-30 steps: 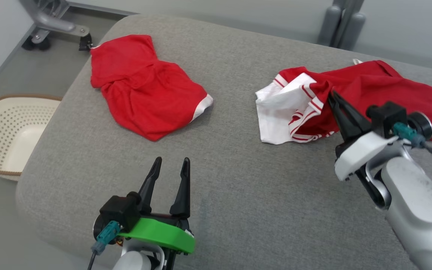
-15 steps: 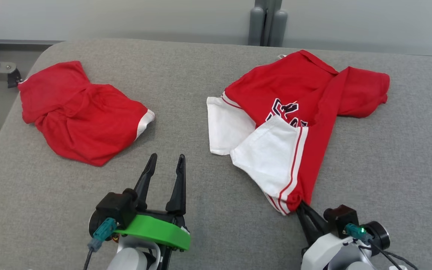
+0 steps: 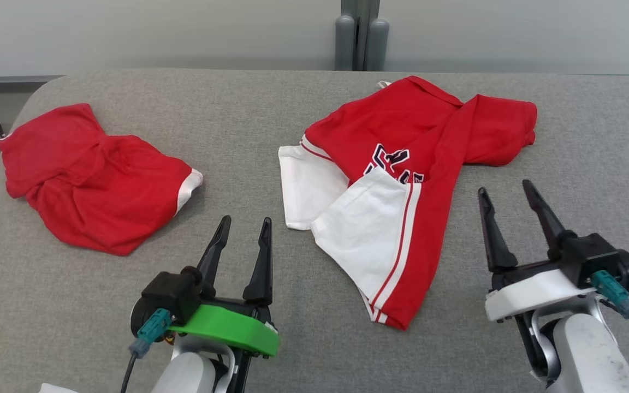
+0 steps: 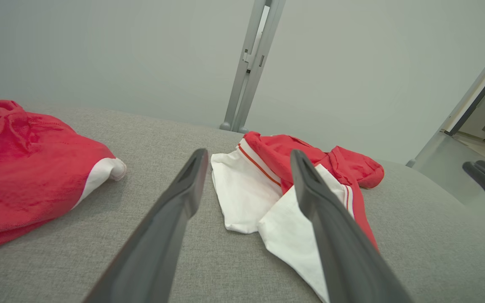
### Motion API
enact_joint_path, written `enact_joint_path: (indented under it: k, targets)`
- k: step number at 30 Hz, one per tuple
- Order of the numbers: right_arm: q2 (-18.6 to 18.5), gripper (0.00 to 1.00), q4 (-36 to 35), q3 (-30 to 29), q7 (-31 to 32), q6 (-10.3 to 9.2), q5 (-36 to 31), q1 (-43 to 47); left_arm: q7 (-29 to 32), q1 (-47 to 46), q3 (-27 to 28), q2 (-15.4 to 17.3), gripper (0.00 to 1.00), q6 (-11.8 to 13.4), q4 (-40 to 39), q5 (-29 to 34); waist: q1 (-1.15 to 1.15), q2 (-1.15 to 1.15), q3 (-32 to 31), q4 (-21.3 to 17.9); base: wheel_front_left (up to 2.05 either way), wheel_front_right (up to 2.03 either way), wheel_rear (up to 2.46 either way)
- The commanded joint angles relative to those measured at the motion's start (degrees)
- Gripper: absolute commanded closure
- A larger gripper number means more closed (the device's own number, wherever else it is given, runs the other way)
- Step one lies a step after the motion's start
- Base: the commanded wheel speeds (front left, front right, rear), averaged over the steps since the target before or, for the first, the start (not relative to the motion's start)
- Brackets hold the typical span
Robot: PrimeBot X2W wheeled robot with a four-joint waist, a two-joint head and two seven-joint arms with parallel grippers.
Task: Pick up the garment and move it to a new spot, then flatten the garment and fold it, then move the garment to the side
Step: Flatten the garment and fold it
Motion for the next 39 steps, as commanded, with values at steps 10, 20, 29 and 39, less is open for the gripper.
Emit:
enact_joint_path:
  k: [10, 20, 29, 39]
  targets:
    - [0.51, 0.00, -5.23, -5.44, -0.92, -0.11, -0.22, 0.81, -0.02, -1.34, 0.71, 0.19, 0.00, -1.20, 1.72, -4.81, 0.00, 0.00, 2.01, -4.84, 0.00, 0.00, 0.00]
    - [0.84, 0.00, -7.12, -5.32, -0.92, -0.11, -0.29, 0.21, 0.02, -7.08, -6.03, 0.23, 0.00, -1.59, 16.07, -3.89, 0.00, 0.00, 3.55, -9.12, 0.00, 0.00, 0.00]
    - [0.88, 0.00, -7.28, -5.08, -0.93, -0.11, 0.76, 0.73, -0.04, -13.08, -6.45, 0.23, 0.00, 1.68, 27.94, -4.25, 0.00, 0.00, 4.98, -12.12, 0.00, 0.00, 0.00]
    - [0.89, 0.00, -6.84, -5.14, -0.93, -0.11, 1.73, 1.01, -0.08, -15.20, -5.28, 0.23, 0.00, 0.93, 31.00, -4.91, 0.00, 0.00, 5.51, -12.93, 0.00, 0.00, 0.00]
